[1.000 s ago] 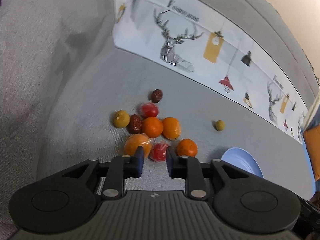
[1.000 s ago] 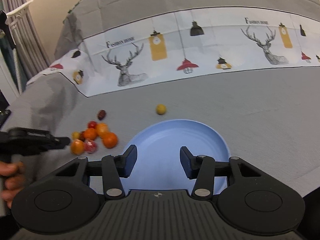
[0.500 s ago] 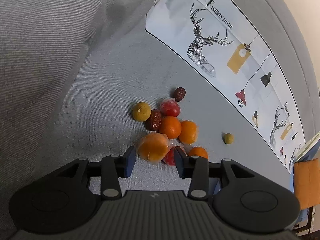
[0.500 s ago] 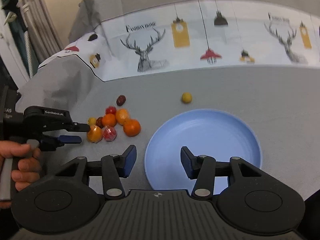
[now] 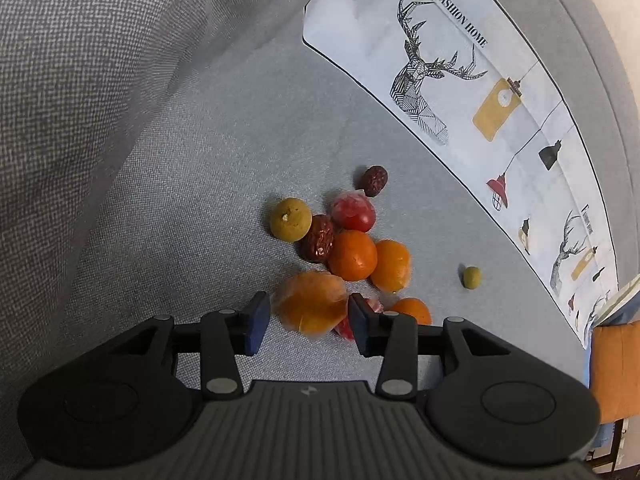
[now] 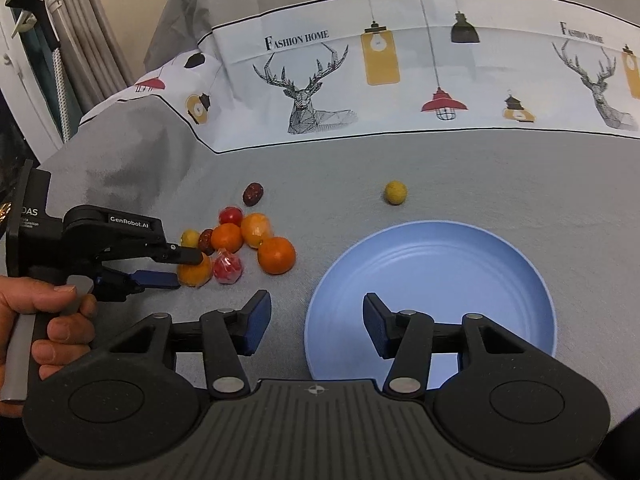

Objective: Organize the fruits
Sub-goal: 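Grasp the bagged orange with the left tool while the right tool grasps a mandarin, then carry the bagged orange with the left tool while the right tool carries the mandarin over the plate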

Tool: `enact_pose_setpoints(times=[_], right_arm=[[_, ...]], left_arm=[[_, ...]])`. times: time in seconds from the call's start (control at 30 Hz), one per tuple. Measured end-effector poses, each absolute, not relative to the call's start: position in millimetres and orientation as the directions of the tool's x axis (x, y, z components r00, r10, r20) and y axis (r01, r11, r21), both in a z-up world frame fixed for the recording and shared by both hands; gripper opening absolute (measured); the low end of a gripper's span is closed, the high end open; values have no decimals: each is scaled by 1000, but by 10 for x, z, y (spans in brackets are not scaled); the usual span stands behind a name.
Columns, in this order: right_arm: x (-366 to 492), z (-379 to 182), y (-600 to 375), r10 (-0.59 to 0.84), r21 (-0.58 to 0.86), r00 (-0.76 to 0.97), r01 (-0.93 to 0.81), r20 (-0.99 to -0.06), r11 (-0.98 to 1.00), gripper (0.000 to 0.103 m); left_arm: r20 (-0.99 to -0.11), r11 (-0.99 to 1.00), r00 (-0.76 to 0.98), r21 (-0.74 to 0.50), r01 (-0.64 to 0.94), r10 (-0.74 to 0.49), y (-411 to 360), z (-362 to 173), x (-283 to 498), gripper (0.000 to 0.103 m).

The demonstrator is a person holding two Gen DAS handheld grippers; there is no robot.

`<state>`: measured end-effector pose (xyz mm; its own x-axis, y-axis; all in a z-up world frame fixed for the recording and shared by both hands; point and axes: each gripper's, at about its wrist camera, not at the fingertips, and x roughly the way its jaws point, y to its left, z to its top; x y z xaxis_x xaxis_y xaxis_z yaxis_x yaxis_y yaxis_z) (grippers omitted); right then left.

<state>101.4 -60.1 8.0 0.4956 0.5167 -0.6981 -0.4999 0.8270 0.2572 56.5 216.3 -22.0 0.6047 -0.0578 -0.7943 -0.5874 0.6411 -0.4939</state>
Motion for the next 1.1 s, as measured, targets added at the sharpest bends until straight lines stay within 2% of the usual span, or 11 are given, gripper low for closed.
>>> enact_pose_setpoints(times=[0.03,0.07,0.17,0.37,0.53,0.67,0.97,1.0,1.1], right_arm=[[1043,77,-577,517,256,497,-502,-697,826,54],[1075,72,-543,517,253,499,-503,-695,826,54],[1189,46,-423,512,242,510,-504,-691,829,54],[1444,-102,-149,501,218,500,-520,-706,826,54],[1586,-238,141,513,203,475,-561,-714,803,61],[1674,-354,351,504,161,471,-594,-724,788,62],[1749,-547,505,474,127,440,-617,-763,777,62],[1755,-554,503,478,133,436,-618,-763,775,59],[1741,-541,509,496,141,425,-635,-757,760,39]], left_arm=[[-795,643,603,-493,-586,-61,2164,-219,569,45],[-794,645,605,-496,-581,-65,2161,-214,572,39],[-794,666,605,-480,-571,-53,2125,-167,582,38],[-787,710,617,-436,-553,-3,2008,4,448,38],[-826,712,564,-410,-570,-24,2001,-11,386,38],[-855,715,516,-390,-580,-47,2017,-69,388,39],[-868,757,497,-336,-560,-18,1937,-85,480,41],[-868,756,497,-337,-561,-19,1937,-86,486,41],[-871,762,491,-332,-556,-21,1928,-90,503,42]])
